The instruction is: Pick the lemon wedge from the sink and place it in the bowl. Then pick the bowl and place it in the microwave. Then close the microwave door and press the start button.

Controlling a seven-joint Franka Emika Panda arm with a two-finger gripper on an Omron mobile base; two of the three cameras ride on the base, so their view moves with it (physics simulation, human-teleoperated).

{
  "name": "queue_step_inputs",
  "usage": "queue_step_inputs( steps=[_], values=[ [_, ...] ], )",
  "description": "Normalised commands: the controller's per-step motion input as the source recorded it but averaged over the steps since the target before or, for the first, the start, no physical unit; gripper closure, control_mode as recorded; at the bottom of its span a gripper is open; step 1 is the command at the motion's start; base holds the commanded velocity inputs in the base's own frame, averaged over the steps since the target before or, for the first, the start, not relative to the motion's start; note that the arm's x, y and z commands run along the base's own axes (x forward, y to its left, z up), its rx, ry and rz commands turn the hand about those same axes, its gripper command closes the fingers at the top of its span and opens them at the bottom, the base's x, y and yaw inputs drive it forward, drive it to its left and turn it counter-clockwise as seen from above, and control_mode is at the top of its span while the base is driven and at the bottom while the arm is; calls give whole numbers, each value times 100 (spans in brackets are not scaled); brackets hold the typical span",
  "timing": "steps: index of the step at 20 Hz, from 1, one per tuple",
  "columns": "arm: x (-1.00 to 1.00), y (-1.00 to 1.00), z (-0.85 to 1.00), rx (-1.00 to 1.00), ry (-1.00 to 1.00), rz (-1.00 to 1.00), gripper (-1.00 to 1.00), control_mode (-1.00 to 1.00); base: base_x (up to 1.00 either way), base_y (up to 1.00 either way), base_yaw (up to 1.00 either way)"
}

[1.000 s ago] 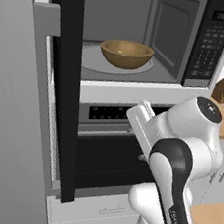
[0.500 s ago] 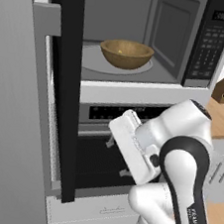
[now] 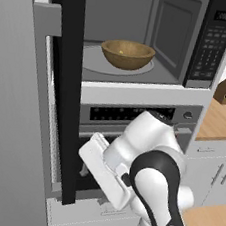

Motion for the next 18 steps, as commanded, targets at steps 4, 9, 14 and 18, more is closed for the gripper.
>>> queue_step_inputs(
  steps=[4,9,14,18],
  values=[
    [-100,-17,-60,0,-18,0,-100,-100,0,0,0],
    [-98,-36,-53,0,-22,-5,-100,-100,0,0,0],
    [-100,-64,-28,1,-31,-11,-100,-100,0,0,0],
    [-78,-33,-17,3,-37,-9,-100,-100,0,0,0]
  ],
)
